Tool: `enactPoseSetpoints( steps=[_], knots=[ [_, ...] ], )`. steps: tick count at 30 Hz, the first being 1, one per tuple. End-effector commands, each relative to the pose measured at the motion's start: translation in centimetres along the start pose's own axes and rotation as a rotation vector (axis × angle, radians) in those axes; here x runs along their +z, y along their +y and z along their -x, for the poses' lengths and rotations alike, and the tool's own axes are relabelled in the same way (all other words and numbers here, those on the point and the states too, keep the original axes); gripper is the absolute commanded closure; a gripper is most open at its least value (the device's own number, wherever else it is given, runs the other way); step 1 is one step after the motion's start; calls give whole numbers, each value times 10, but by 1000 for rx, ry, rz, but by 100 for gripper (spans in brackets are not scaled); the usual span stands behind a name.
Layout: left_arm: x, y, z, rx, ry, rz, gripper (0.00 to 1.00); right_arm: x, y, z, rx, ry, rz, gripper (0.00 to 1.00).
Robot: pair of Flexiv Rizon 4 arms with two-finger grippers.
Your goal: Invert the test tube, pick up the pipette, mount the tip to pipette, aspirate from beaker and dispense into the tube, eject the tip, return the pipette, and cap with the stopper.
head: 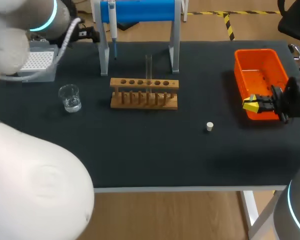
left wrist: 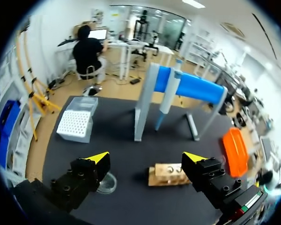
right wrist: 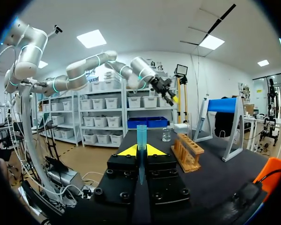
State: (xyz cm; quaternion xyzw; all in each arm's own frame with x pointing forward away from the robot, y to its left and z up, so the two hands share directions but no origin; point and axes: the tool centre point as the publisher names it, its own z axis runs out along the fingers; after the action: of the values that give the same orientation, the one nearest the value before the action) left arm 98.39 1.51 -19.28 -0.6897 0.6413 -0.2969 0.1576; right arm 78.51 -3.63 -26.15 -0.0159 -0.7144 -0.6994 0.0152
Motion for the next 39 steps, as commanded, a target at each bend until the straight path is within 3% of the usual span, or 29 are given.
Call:
enactPoseSetpoints(
  steps=[1, 6, 15, 29, 31, 35, 39],
  knots=[
    [23, 3, -10, -340, -628, -373, 0, -1, 0, -1, 0, 0, -1, 100],
    [30, -6, -14, -381, -638, -462, 0, -1, 0, -1, 0, 0, -1, 100],
    [40, -27, -20, -315, -661, -568, 0, -1, 0, -1, 0, 0, -1, 100],
    [59, -51, -12, -289, -610, -609, 0, -1, 0, -1, 0, 0, -1, 100],
    [60, -52, -12, -280, -550, -594, 0, -1, 0, -1, 0, 0, -1, 100],
    [55, -47, -10, -316, -253, -514, 0, -1, 0, -1, 0, 0, -1, 100],
    [47, -43, -7, -312, -135, -500, 0, -1, 0, -1, 0, 0, -1, 100]
  ],
)
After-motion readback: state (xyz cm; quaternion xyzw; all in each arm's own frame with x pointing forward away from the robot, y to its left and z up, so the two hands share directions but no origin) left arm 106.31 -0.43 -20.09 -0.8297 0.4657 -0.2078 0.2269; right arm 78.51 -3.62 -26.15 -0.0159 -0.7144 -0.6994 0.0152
